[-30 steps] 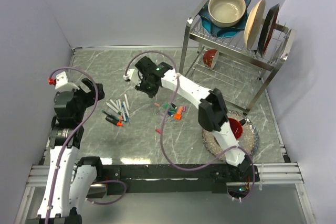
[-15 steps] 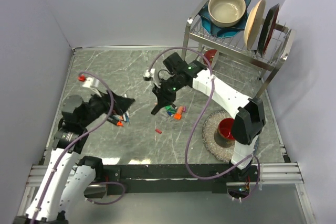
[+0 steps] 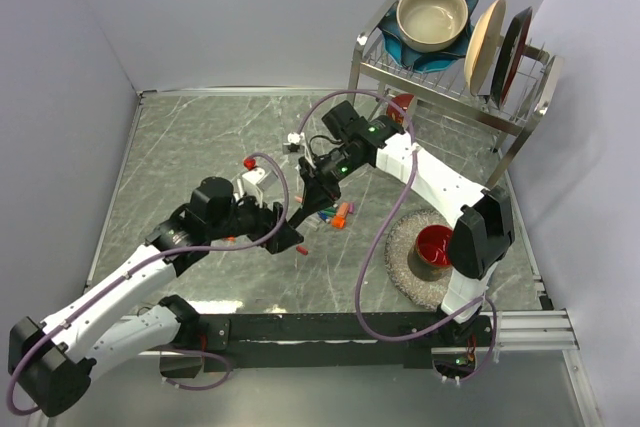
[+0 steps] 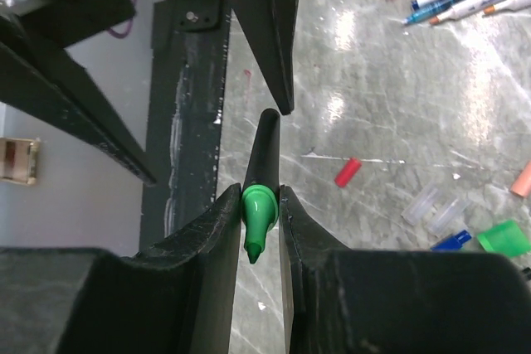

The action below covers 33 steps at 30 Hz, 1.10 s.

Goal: Open the pen caps

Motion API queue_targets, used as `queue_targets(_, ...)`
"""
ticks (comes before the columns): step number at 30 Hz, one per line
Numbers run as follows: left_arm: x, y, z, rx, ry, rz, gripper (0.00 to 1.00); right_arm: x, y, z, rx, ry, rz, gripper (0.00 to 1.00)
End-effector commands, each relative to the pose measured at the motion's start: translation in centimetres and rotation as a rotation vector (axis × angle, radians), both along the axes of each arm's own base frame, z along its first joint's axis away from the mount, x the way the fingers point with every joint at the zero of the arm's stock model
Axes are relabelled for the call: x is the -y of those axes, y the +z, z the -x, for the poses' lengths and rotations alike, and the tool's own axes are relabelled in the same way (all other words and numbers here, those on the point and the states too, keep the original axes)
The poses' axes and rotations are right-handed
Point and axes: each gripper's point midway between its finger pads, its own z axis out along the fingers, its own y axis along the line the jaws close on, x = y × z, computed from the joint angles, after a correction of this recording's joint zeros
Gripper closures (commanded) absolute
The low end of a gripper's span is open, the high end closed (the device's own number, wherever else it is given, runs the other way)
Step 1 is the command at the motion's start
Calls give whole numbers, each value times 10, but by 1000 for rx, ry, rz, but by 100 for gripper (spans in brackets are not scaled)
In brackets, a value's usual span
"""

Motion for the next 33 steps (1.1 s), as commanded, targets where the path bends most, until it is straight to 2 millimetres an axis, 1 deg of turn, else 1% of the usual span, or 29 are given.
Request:
queue_targets(1,3,3,-10,100,9,-39,17,3,21,15,-16,55,-77,100)
queue_targets(3,5,-1,-14,100,18,-54,20,3,19,17,-37,64,-75,100)
queue_targets(7,9,-3,-17,116,2,-66,22,2,14,20,-55,80,-71,100)
queue_targets(8,10,-3,-16,116,-9,-66,25,2,13,21,-62,83,-68,100)
queue_targets(9,11,-7,-16,105,-19,-75,26,1,12,21,-64,85,-66,100)
queue_targets(10,14,-6,-15,109,-37,-75,31,1,11,21,-65,87,-66,100)
queue_targets(11,16,-7,-12,97,-60,-71,42,1,10,21,-66,88,-64,100)
queue_targets(13,19,-10,-13,72,-71,-80,55,0,8,21,-70,91,-59,100)
queue_targets(14,20,-11,-13,63,-71,-82,67,-1,7,21,-67,92,-57,100)
queue_targets(16,21,-10,-11,47,-75,-71,78,0,6,20,-67,88,-50,100)
queue_targets(17,22,-8,-10,47,-73,-63,91,-1,4,19,-64,85,-47,100)
queue_targets(18,20,-4,-10,41,-58,-52,99,-1,2,19,-70,77,-36,95)
queue_targets(20,18,0,-6,26,-47,-36,99,-2,-2,14,-54,58,-20,79)
queue_targets(21,17,6,-3,6,-27,-12,99,-1,-1,14,-56,46,-12,57)
queue_targets(22,15,6,0,-18,-9,-6,99,0,-4,10,-44,25,7,46)
queue_targets(23,12,12,3,-28,9,15,99,-3,0,4,-5,3,-4,31)
queue_targets(24,10,10,6,-93,50,38,99,-1,-3,2,-16,-34,15,23)
queue_targets(25,9,9,9,-129,74,56,99,1,-8,-9,23,-88,50,15)
queue_targets(26,5,14,13,-145,102,94,99,-2,-1,-19,77,-126,29,0)
queue_targets(27,0,2,14,-237,189,119,99,0,-4,-22,71,-176,50,0)
queue_targets(28,-8,-6,15,-288,254,118,99,1,-6,-30,98,-219,66,0)
queue_targets(29,-18,-6,17,-304,320,144,99,3,-4,-46,167,-288,75,0)
queue_targets(30,-29,-17,14,-378,444,159,99,6,-7,-50,173,-325,91,0)
queue_targets(31,-53,-27,0,-373,618,145,99,8,-7,-56,191,-355,95,0)
queue_targets(32,-69,-31,2,-394,707,149,99,9,-2,-63,232,-388,85,0)
queue_targets(33,-79,-37,-1,-434,789,173,99,12,-5,-64,233,-403,93,0)
